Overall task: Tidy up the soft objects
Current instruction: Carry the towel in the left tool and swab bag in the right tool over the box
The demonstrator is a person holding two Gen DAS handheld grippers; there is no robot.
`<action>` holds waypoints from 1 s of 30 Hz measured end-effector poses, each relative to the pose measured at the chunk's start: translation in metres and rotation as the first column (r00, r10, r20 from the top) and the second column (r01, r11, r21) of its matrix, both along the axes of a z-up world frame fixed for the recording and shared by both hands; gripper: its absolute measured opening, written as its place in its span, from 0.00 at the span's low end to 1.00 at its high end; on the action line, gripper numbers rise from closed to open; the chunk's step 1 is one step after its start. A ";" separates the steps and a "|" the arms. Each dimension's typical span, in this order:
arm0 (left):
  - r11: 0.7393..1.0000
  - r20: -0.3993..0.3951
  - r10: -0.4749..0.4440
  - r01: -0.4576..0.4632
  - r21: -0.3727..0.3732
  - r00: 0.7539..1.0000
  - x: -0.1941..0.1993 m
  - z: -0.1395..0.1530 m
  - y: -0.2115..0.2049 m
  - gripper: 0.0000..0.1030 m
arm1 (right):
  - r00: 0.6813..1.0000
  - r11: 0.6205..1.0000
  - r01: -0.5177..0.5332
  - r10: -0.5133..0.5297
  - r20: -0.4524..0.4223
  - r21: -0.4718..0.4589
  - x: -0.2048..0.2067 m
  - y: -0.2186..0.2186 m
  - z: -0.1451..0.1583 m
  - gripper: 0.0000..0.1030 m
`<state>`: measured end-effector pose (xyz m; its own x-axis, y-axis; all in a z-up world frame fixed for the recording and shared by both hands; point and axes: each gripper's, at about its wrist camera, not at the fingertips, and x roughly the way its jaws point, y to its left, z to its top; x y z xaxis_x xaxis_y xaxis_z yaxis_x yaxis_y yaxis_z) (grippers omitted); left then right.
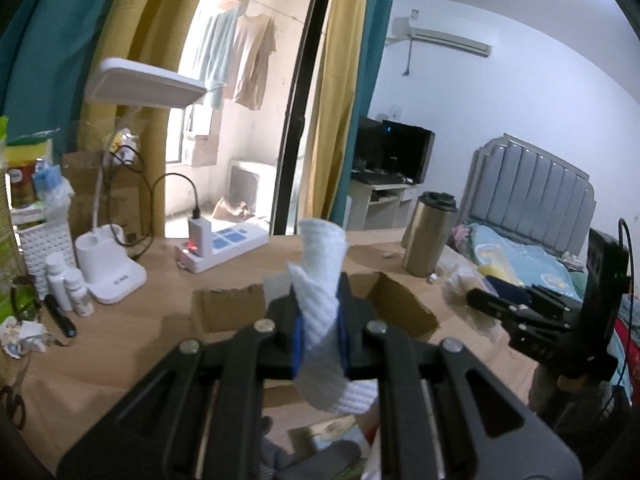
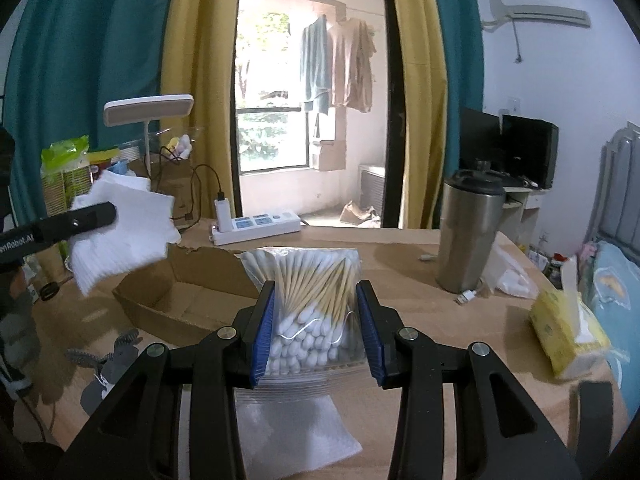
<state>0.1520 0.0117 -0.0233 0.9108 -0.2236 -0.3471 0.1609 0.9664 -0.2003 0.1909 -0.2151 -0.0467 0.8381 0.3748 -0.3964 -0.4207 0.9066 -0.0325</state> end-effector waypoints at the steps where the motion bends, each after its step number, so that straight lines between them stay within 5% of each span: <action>1: 1.000 -0.001 -0.002 0.002 -0.002 1.000 0.002 -0.001 -0.002 0.14 | 1.000 1.000 -0.006 0.006 0.001 0.000 0.002 0.002 0.000 0.40; 30: 0.999 -0.166 -0.032 0.025 -0.044 0.986 0.083 -0.053 -0.032 0.15 | 0.988 0.991 -0.133 0.134 -0.083 0.015 0.056 0.043 -0.020 0.40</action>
